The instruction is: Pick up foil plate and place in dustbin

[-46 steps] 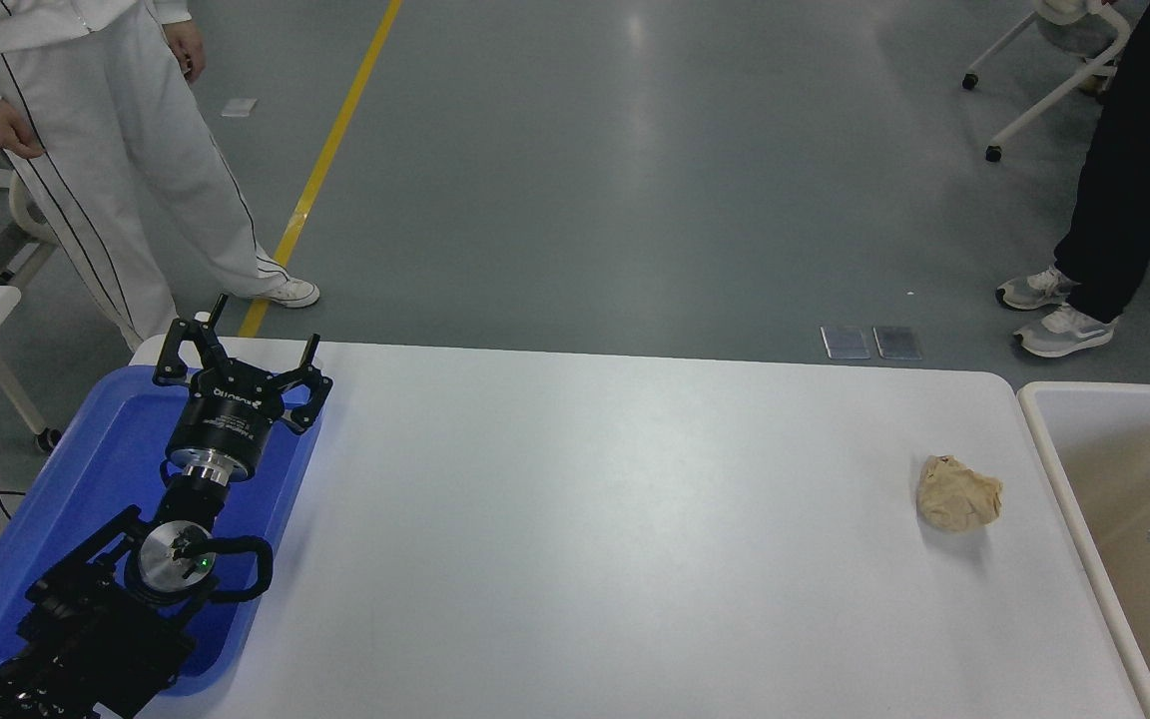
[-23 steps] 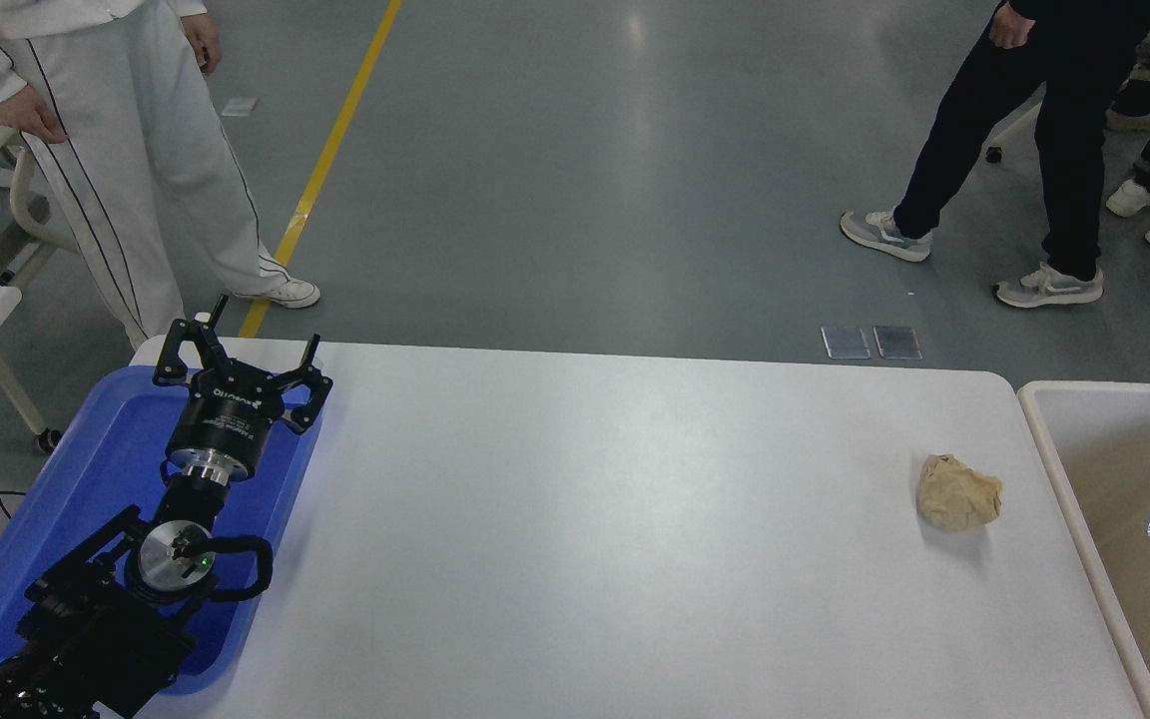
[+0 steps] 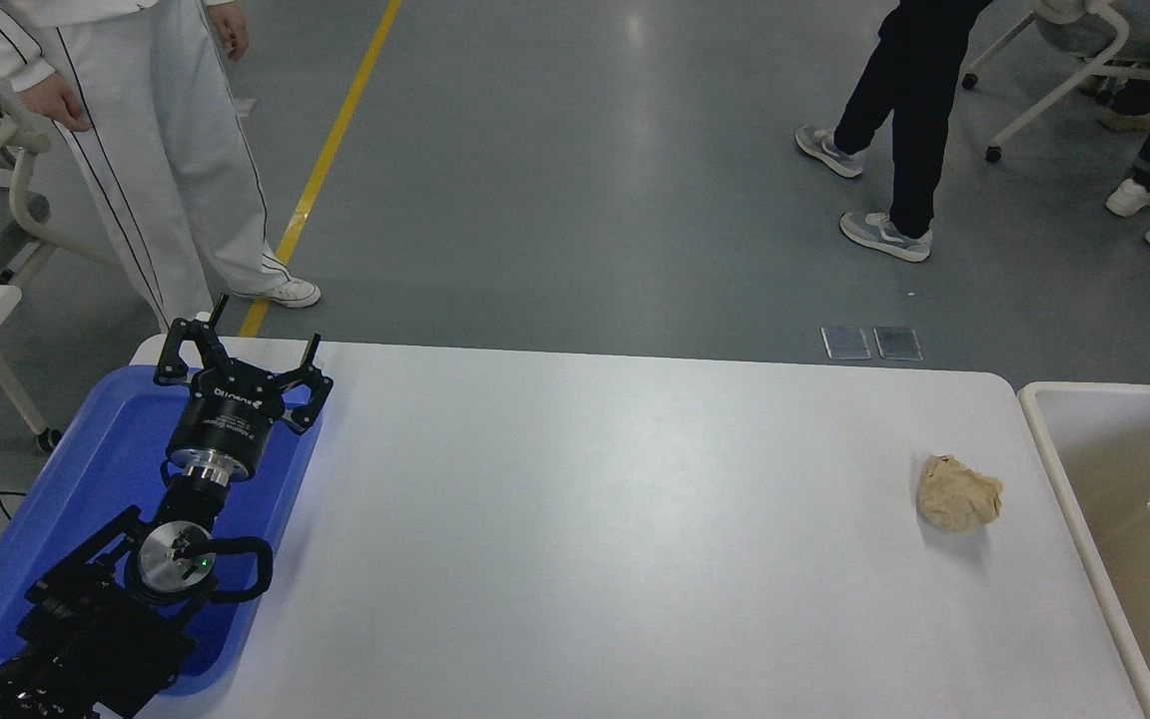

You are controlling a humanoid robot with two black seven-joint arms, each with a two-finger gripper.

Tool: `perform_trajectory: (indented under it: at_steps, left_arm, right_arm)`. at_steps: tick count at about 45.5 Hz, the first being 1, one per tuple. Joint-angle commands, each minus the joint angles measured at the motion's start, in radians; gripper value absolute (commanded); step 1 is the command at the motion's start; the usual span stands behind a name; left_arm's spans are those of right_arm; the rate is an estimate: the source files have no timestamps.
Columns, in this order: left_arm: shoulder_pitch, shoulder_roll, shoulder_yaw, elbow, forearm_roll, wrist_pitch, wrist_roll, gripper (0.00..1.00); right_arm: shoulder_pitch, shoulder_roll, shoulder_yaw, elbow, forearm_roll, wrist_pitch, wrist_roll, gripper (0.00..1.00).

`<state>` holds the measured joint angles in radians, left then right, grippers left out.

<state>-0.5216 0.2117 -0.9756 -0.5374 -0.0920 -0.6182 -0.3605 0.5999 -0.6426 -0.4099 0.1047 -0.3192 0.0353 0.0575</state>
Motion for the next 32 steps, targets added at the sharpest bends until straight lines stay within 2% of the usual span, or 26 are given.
perform_trajectory:
  at_steps: [1, 2, 5, 8, 9, 15, 32]
  left_arm:
    - [0.000, 0.000, 0.000, 0.000, 0.000, 0.000, 0.000, 1.00]
    - [0.000, 0.000, 0.000, -0.001, 0.000, 0.000, 0.000, 1.00]
    - [0.000, 0.000, 0.000, 0.000, 0.000, 0.000, 0.000, 1.00]
    - [0.000, 0.000, 0.000, 0.000, 0.000, 0.000, 0.000, 1.00]
    - [0.000, 0.000, 0.000, -0.001, 0.000, 0.000, 0.000, 1.00]
    - [0.000, 0.000, 0.000, 0.000, 0.000, 0.000, 0.000, 1.00]
    - [0.000, 0.000, 0.000, -0.001, 0.000, 0.000, 0.000, 1.00]
  right_arm:
    - [-0.012, 0.004, 0.014, 0.000, 0.003, -0.018, 0.001, 0.00]
    - [-0.012, 0.004, 0.014, 0.000, 0.003, -0.020, 0.001, 0.00]
    - [-0.012, 0.004, 0.013, 0.000, 0.003, -0.035, 0.001, 0.16]
    - [-0.012, 0.006, 0.014, 0.000, 0.003, -0.072, 0.001, 0.48]
    - [-0.012, 0.006, 0.014, 0.000, 0.003, -0.089, 0.002, 0.55]
    - [-0.019, 0.035, 0.016, 0.000, 0.005, -0.181, 0.002, 0.91]
    - [-0.020, 0.041, 0.017, 0.001, 0.005, -0.193, 0.002, 0.96]
